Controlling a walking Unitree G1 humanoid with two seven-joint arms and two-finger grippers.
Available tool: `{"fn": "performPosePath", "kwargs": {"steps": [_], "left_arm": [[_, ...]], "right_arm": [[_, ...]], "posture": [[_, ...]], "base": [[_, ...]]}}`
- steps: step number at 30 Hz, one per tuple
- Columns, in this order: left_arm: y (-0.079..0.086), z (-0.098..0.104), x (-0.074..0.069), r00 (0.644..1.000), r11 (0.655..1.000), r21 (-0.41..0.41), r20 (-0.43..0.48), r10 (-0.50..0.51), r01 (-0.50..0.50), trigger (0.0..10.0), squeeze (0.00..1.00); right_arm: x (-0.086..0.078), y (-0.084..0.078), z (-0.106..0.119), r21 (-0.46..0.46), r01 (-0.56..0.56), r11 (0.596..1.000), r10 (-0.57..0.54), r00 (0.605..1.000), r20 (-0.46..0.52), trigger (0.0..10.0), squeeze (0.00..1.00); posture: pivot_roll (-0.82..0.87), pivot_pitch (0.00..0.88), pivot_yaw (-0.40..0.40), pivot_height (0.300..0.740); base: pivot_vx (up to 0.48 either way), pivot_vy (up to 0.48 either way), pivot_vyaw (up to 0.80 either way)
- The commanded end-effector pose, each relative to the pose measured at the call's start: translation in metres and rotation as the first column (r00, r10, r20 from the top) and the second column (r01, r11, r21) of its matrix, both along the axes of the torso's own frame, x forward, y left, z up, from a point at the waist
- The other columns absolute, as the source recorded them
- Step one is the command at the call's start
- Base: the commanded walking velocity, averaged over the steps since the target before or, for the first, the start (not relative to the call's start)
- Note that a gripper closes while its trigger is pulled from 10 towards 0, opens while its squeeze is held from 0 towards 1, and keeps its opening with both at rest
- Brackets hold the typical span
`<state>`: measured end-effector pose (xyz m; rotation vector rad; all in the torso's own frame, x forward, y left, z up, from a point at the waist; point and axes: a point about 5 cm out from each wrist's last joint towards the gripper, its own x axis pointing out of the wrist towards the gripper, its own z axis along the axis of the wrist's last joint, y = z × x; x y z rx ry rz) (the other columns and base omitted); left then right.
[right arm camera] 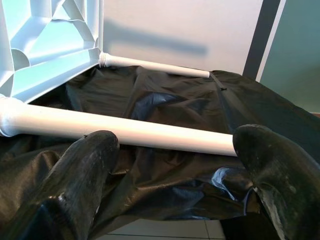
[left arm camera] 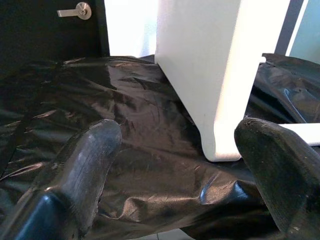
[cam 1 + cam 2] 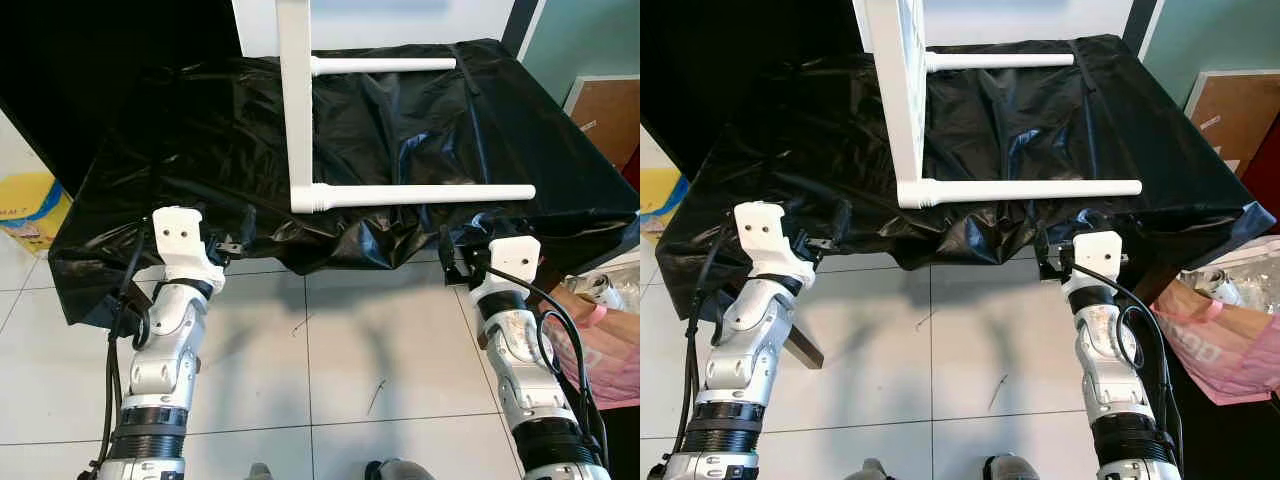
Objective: Building children table
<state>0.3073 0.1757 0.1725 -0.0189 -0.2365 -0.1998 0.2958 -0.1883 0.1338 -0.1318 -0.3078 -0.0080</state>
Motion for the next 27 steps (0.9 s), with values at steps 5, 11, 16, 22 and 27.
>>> {"fn": "performPosePath", "kwargs": {"steps": [5,11,16,22,27], "left_arm": [[-0.0020,0.0032,-0.0040,0.996,0.996,0.029,0.009,-0.087,0.087,10.0,0.00],[-0.0048,0.0023,-0.0059,0.995,0.995,0.037,0.007,-0.096,0.096,10.0,0.00],[-0.0051,0.0011,-0.0070,0.996,0.995,0.048,0.004,-0.092,0.092,10.0,0.00],[-0.0049,0.0004,-0.0072,0.996,0.994,0.064,0.003,-0.084,0.084,10.0,0.00],[-0.0058,-0.0003,-0.0075,0.996,0.994,0.066,-0.001,-0.086,0.086,10.0,0.00]], "right_arm": [[-0.0013,-0.0040,-0.0015,0.012,0.006,1.000,-0.006,1.000,-0.013,10.0,0.00],[-0.0026,-0.0045,-0.0025,0.011,0.004,1.000,-0.004,1.000,-0.018,10.0,0.00],[-0.0037,-0.0043,-0.0033,0.010,0.001,1.000,-0.001,1.000,-0.023,10.0,0.00],[-0.0044,-0.0041,-0.0039,0.010,-0.001,1.000,0.001,1.000,-0.025,10.0,0.00],[-0.0049,-0.0040,-0.0043,0.011,-0.001,1.000,0.001,1.000,-0.027,10.0,0.00]], "posture": [[-0.06,0.014,0.007,0.740],[-0.06,0.016,0.006,0.740],[-0.06,0.019,0.005,0.740],[-0.06,0.021,0.005,0.740],[-0.06,0.024,0.007,0.740]], "base": [[0.000,0.000,0.00],[0.000,0.000,0.00],[0.000,0.000,0.00],[0.000,0.000,0.00],[0.000,0.000,0.00]]}}
